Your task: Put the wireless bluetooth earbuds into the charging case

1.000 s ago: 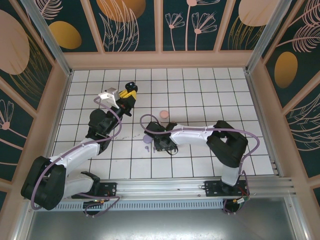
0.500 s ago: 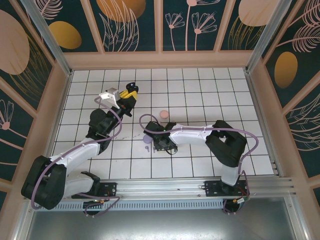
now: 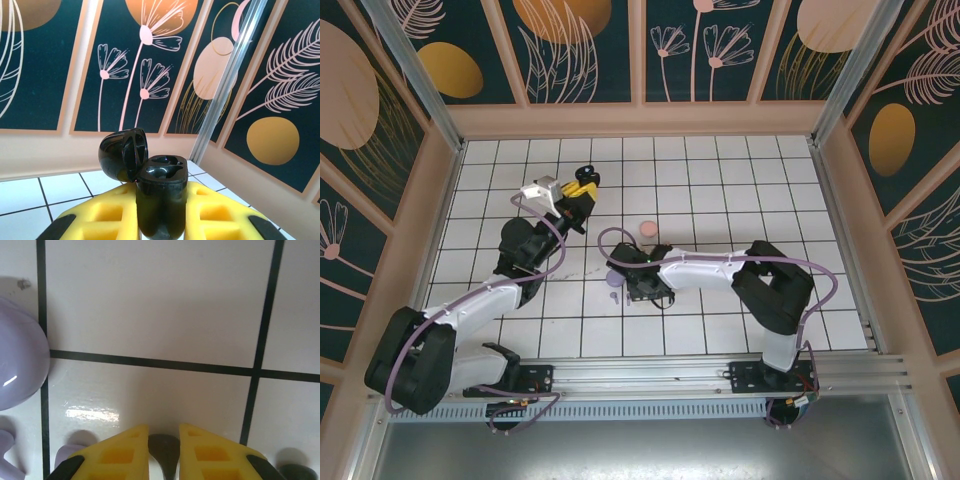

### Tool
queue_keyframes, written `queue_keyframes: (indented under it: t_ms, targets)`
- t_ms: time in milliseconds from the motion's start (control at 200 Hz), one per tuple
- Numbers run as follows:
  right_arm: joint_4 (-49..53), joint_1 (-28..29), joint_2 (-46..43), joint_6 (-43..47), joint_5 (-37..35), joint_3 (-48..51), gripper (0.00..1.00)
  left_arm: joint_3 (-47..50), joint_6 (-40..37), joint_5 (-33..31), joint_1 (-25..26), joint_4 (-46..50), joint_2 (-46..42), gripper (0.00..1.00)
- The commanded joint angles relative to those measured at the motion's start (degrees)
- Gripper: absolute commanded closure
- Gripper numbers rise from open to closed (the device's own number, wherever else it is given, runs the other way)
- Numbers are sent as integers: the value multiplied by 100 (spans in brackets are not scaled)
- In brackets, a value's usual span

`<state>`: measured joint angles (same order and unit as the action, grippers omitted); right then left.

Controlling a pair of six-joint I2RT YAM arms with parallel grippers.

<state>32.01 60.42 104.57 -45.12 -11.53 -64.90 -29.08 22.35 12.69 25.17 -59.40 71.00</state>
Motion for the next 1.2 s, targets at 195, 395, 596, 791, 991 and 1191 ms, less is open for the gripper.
queue_keyframes:
  t_ms: [195, 395, 596, 791, 991, 1191]
  targets:
    - [250, -336, -1586, 317, -793, -328, 83, 7, -69, 924, -1, -850, 133, 100]
    - [-308, -942, -2710, 1103, -631, -585, 84, -110, -234, 1572, 1, -931, 221, 100]
    - [-944, -1367, -3231, 1804, -78, -1111, 83, -454, -622, 2067, 175, -499, 369, 100]
    - [-1557, -1367, -3264, 2384, 411, -1492, 83, -801, -1583, 1886, 625, 81, 490, 100]
    - [-2347, -1327, -3496, 2759, 865, -1219, 83, -792, -2010, 1403, 874, -455, 644, 100]
    - [-3088, -1261, -3861, 2996, 1035, -662, 83, -784, -2195, 1222, 933, -960, 806, 100]
